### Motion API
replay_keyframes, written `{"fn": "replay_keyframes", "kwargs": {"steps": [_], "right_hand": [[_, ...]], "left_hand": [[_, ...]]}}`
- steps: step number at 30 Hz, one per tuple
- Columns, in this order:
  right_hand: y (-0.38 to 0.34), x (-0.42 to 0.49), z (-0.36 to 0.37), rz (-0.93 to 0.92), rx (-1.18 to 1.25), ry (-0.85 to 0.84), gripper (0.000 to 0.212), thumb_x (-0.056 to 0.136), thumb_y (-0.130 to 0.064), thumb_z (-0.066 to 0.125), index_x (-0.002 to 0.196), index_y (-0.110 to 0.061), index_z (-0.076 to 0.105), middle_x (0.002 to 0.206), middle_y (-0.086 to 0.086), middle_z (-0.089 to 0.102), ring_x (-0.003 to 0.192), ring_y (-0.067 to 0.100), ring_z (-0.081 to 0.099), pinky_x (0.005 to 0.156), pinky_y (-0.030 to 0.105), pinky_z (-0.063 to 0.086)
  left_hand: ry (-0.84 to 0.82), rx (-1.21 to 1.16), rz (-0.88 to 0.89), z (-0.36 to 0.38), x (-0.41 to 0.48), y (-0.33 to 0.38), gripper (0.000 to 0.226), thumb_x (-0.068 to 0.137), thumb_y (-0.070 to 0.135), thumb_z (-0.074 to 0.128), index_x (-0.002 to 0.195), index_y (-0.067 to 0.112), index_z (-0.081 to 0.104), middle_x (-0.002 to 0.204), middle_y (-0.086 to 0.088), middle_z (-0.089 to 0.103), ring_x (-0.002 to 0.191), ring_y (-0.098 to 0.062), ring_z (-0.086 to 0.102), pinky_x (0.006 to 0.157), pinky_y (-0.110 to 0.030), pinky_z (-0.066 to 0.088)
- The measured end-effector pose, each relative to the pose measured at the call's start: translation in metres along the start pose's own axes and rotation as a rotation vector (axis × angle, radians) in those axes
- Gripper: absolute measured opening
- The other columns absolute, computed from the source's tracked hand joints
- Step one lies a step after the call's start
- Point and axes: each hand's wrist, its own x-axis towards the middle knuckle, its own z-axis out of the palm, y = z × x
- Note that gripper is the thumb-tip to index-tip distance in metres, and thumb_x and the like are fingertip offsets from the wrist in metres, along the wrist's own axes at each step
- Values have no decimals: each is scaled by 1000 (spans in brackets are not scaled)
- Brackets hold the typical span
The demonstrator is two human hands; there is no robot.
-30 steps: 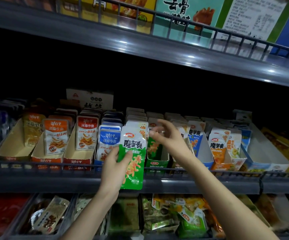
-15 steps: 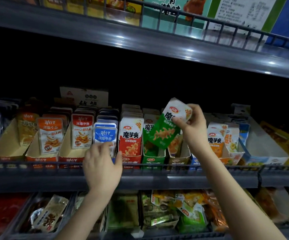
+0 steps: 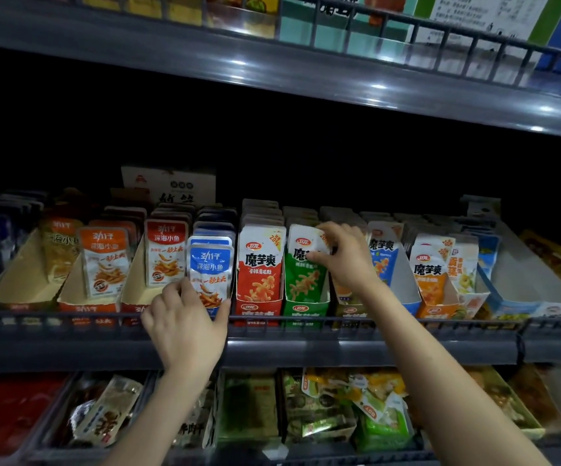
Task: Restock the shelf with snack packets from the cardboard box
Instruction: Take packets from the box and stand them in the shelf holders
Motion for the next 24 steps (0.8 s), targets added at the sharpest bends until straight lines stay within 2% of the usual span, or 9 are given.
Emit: {"fn": "replay_keyframes", "kwargs": {"steps": [3,5,8,11,16,24], "right_hand": [[3,7,-1,-76,-258,28,59,79,-45,72,128,-16,57,111,13,61,105,35,50,81,38,36],[4,9,1,-145,-362,45,57,73,-45,77,118,-13,64,100,17,65,94,39,57,75,41,42],[2,10,5,-207,-486,93,53,58,-45,86,97,-14,70,78,14,65,73,36,61,63,38,47],[-1,12,8,-219,-549,99,52,51,-47,89,91,-19,72,70,11,62,68,34,61,60,35,46],[1,8,11,-229,-562,150,51,53,-47,88,92,-19,71,71,10,61,69,32,60,63,36,46],[8,-21,-7,-247,-476,276,54,64,-42,85,110,-19,69,78,10,58,71,30,57,63,35,43]], "left_hand": [[-2,9,2,1,0,0,66,73,43,75,114,-7,60,106,-29,60,94,-44,57,82,-50,40],[-1,16,2,2,0,-1,64,73,43,75,111,-7,61,105,-28,60,93,-44,57,81,-49,40],[-4,21,-3,3,1,-1,62,73,42,76,109,-7,62,104,-28,60,92,-43,57,81,-49,39],[10,20,1,4,2,-1,61,72,42,77,108,-6,63,104,-28,61,92,-43,57,80,-48,40],[32,21,11,7,2,-2,62,72,42,76,111,-5,63,105,-27,61,93,-43,57,81,-49,40],[40,-29,26,0,-3,-4,61,72,38,77,114,-3,62,109,-29,60,96,-45,56,82,-50,40]]}}
